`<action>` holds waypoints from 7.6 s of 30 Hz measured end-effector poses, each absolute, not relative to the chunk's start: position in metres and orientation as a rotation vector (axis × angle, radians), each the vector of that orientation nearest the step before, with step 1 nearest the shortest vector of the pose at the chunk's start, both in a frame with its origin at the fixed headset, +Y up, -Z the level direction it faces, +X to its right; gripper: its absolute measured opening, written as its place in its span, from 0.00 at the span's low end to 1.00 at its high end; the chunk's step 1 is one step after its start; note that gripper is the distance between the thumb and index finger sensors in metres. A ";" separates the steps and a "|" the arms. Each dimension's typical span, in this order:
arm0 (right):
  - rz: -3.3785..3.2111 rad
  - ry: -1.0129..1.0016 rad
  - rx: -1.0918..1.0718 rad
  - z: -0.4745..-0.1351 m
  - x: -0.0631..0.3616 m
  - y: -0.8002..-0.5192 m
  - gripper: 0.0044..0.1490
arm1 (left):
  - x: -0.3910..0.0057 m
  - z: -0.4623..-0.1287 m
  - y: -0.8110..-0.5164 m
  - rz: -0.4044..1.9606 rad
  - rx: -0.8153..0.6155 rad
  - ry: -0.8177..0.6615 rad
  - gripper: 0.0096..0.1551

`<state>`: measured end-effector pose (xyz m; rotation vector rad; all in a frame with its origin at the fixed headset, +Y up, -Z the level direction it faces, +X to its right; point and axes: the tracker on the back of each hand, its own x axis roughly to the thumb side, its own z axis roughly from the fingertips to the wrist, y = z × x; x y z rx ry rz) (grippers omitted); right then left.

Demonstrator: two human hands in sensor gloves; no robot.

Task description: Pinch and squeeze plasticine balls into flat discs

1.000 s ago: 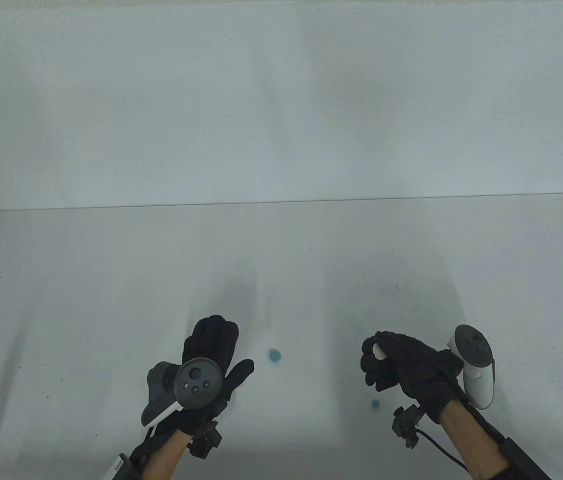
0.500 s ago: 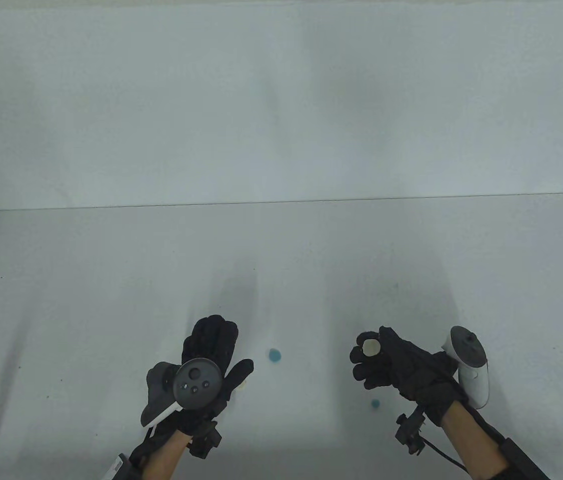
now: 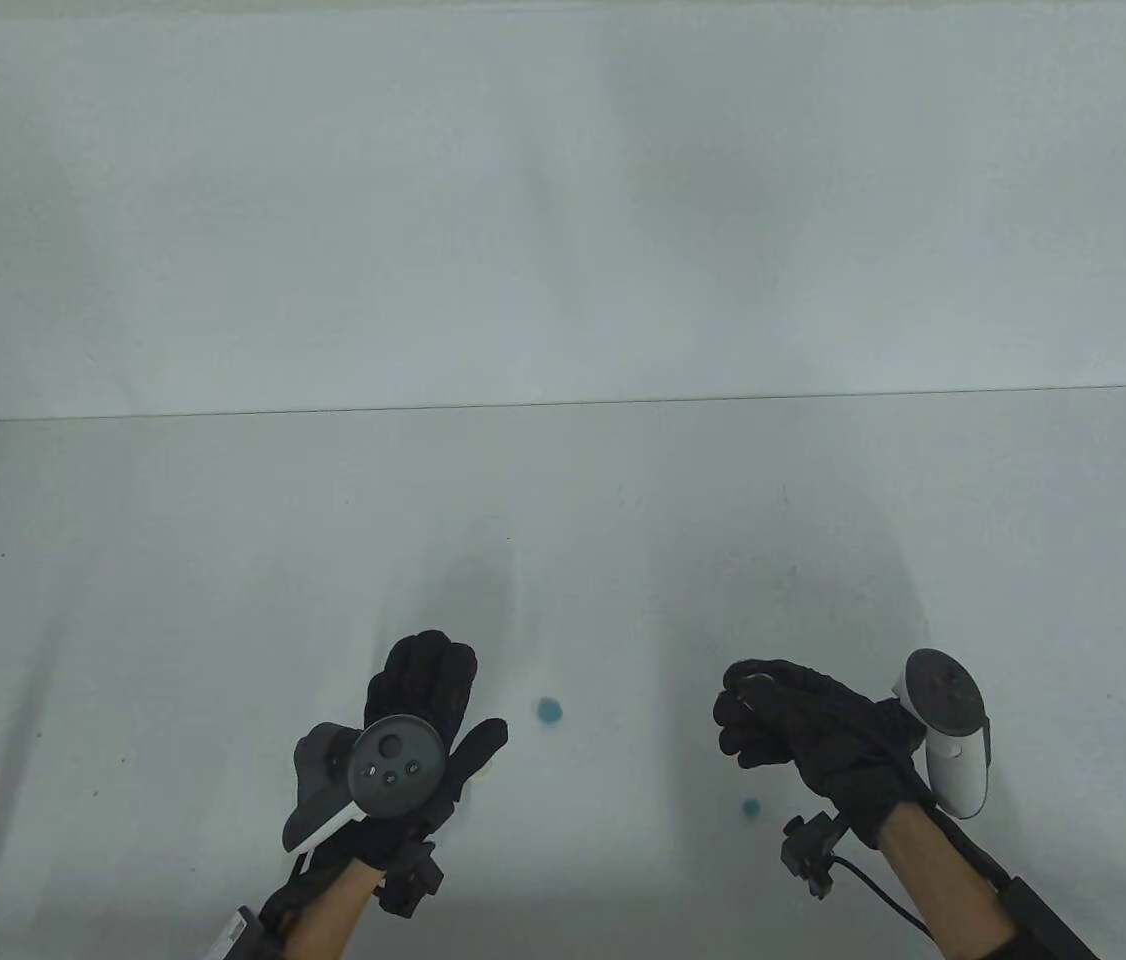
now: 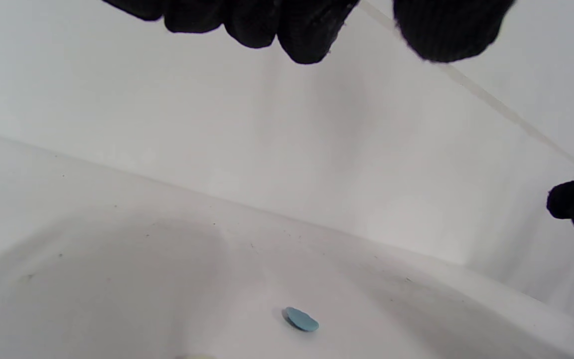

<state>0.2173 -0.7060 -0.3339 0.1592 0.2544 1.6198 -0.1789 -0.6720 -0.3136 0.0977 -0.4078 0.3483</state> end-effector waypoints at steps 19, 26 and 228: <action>1.760 0.274 0.150 -0.334 0.217 -0.703 0.27 | -0.180 -0.312 -0.669 0.362 0.117 -0.416 0.46; 1.883 0.296 0.147 -0.334 0.207 -0.694 0.28 | -0.181 -0.311 -0.667 0.374 0.130 -0.422 0.46; 1.730 0.273 0.253 -0.331 0.207 -0.697 0.25 | -0.181 -0.311 -0.664 0.361 0.112 -0.411 0.46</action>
